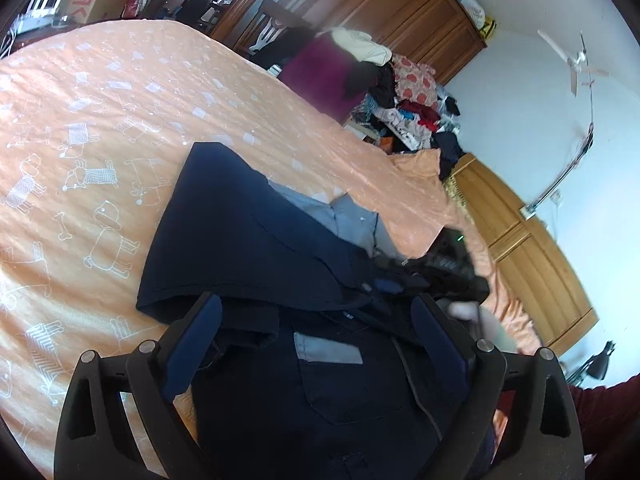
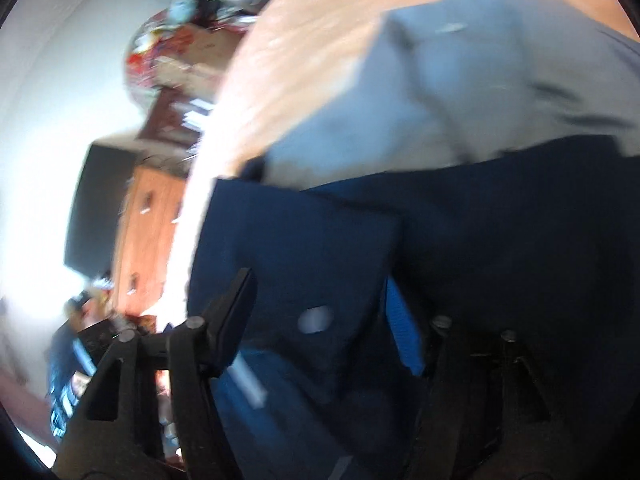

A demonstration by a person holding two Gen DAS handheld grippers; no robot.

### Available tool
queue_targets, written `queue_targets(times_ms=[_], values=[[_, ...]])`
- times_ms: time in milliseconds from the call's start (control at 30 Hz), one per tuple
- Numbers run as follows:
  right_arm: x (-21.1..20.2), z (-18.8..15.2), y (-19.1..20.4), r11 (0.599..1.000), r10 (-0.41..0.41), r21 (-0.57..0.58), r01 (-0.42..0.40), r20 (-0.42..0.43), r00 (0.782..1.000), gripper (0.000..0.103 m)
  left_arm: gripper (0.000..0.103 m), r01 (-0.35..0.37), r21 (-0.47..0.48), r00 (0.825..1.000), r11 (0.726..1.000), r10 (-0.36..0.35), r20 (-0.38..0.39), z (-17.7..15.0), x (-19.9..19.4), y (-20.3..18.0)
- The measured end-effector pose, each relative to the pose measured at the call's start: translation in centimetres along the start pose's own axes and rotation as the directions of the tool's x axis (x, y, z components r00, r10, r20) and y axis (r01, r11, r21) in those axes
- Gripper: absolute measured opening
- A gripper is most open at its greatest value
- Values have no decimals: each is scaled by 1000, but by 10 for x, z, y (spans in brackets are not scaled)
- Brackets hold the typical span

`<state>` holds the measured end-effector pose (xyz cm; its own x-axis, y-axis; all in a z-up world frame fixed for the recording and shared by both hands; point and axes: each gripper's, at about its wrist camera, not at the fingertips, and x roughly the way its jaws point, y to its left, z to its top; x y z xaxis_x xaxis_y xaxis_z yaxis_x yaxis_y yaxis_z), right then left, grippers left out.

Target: Fold small clothes

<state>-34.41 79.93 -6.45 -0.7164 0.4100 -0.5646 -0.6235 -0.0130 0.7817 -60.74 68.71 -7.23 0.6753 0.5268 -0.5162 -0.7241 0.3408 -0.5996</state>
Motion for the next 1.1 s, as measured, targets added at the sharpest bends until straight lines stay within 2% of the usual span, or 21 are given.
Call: queue_targets(times_ms=[67,100,133,167,233,333,433,533,633,733,800,833,867,900,933,967,1000,1033,1100], values=[[15,-5,2,999,-34,-19,33,-40,999,59,96,-27,8,1000,1000,27,-4,-3,-2,1],[20,-5,-2,999,-50,-17,49,-48,998,54,96,-35,6,999,999,35,-7,-3,-2,2],[21,-5,-4,997,-71,-17,70,-42,997,33,96,-47,3,999,999,47,-11,-4,-2,3],[16,-3,-6,996,-87,-11,87,-24,996,4,96,-58,-1,998,998,58,-14,-4,-3,4],[-15,-2,0,999,-40,-23,42,69,997,2,96,-70,-1,997,998,70,-18,-3,-5,6],[-79,-7,9,998,2,-54,9,200,980,2,96,-80,-2,997,997,80,11,1,-16,6],[-130,-18,0,996,-42,-59,60,266,963,2,96,-99,-15,993,995,100,55,11,-29,15],[-161,-23,-12,995,-76,-32,90,307,949,2,96,-113,-6,991,994,113,65,24,-28,20],[-177,-27,-22,995,-93,8,96,340,936,2,96,-134,53,991,990,134,12,38,-6,16],[-178,-33,-33,996,-92,38,84,335,938,2,96,-145,133,985,980,156,-74,48,26,7],[-176,-36,-34,995,-100,41,92,325,940,2,96,-167,205,970,965,198,-143,47,49,2],[-175,-37,-34,994,-106,43,97,322,941,2,96,-210,259,949,943,260,-176,45,62,1],[-177,-39,-37,994,-111,49,100,323,940,2,95,-264,307,923,914,332,-196,42,73,3],[-180,-40,-42,993,-114,57,101,324,939,2,94,-321,351,885,880,411,-220,38,86,8],[-184,-42,-47,992,-122,71,104,328,937,2,91,-372,393,837,841,487,-249,32,100,17],[-187,-45,-51,991,-129,87,105,335,933,2,91,-391,414,810,822,521,-270,26,108,24],[-189,-47,-54,990,-132,100,103,343,930,2,93,-383,411,810,828,515,-282,20,111,32],[-194,-49,-59,988,-135,114,101,350,927,2,94,-376,398,822,837,500,-273,18,110,35],[-198,-51,-70,984,-157,139,114,349,924,2,94,-369,387,830,845,487,-272,19,107,37]])
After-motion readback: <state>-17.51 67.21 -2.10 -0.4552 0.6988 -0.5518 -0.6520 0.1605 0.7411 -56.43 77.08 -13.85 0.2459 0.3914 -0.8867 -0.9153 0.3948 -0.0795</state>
